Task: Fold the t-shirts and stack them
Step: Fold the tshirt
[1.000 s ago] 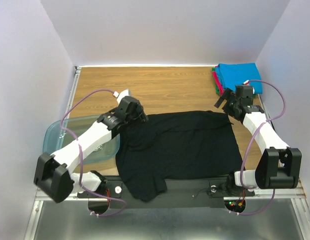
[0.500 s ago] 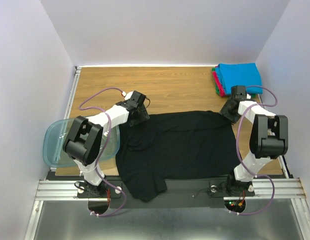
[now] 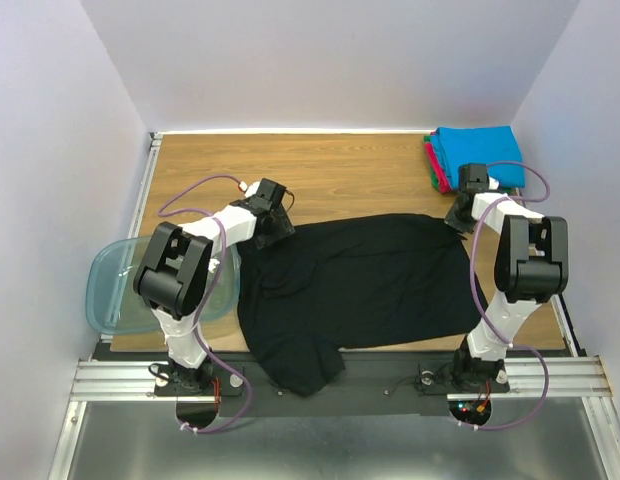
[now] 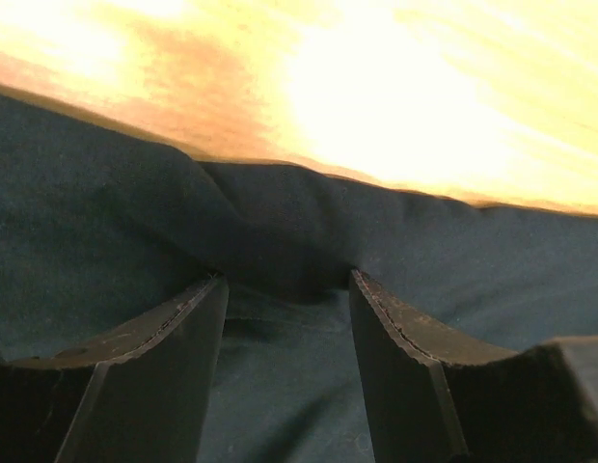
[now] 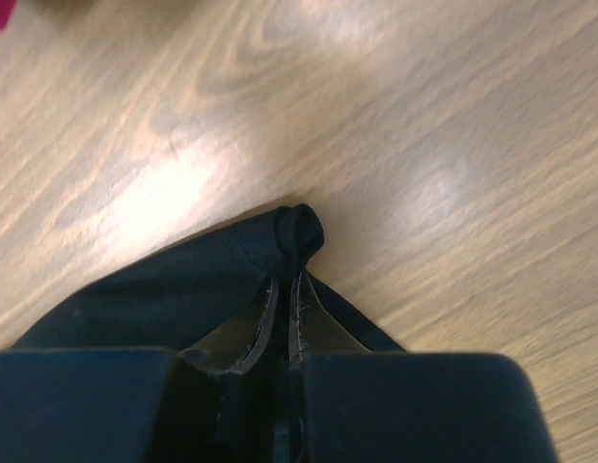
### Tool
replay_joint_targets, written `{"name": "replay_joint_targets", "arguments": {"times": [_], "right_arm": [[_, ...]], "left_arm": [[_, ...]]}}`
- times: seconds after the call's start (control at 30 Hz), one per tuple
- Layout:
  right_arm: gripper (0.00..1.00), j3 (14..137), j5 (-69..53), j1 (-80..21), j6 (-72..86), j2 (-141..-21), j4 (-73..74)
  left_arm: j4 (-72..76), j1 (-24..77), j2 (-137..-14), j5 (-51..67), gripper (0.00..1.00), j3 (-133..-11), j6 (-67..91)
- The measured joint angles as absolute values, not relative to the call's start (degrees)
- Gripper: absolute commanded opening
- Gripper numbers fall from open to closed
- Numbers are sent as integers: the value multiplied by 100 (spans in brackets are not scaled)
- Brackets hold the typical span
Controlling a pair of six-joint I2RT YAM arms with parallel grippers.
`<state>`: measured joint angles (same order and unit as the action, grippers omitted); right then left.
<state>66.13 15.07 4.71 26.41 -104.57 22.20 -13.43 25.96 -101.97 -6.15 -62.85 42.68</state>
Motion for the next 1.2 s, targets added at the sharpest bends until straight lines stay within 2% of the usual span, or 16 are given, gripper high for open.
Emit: {"name": "replay_joint_targets", "arguments": {"times": [0.07,0.17,0.3,0.33,0.43,0.57,0.67,0.8,0.9,1.0,1.2], "right_arm": [[6,6685,1603,471,2528,-10499,2231],[27,6799,1857,471,2364,-10508,2248],[33,6969,2290,563,2196,-10508,2246],[49,7006,2386,617,2169,-10508,2241],[69,7113,2567,854,2060,-10508,2239],[69,7159,2427,1020,2027,-10477,2244],[69,7116,1634,1009,1997,-10278,2248],[63,6814,215,954,1929,-9675,2134],[55,6646,-390,851,1914,-9437,2023],[54,6554,-659,777,1900,-9487,1918],[44,6510,-860,742,1876,-10189,1852]], "left_arm": [[-1302,2565,-10283,-602,64,-6375,4263],[-1238,2541,-10414,-589,64,-6519,4261],[-1184,2495,-10578,-567,64,-6700,4241],[-1181,2467,-10634,-565,64,-6772,4233],[-1212,2394,-10816,-561,64,-7032,4139],[-1317,2351,-11148,-558,64,-7509,3964],[-1352,2351,-11310,-550,64,-7743,3872],[-1358,2351,-11319,-545,64,-7752,3830],[-1358,2351,-11319,-545,64,-7752,3830],[-1358,2351,-11319,-543,64,-7752,3830],[-1374,2322,-11332,-534,64,-7771,3819]]}}
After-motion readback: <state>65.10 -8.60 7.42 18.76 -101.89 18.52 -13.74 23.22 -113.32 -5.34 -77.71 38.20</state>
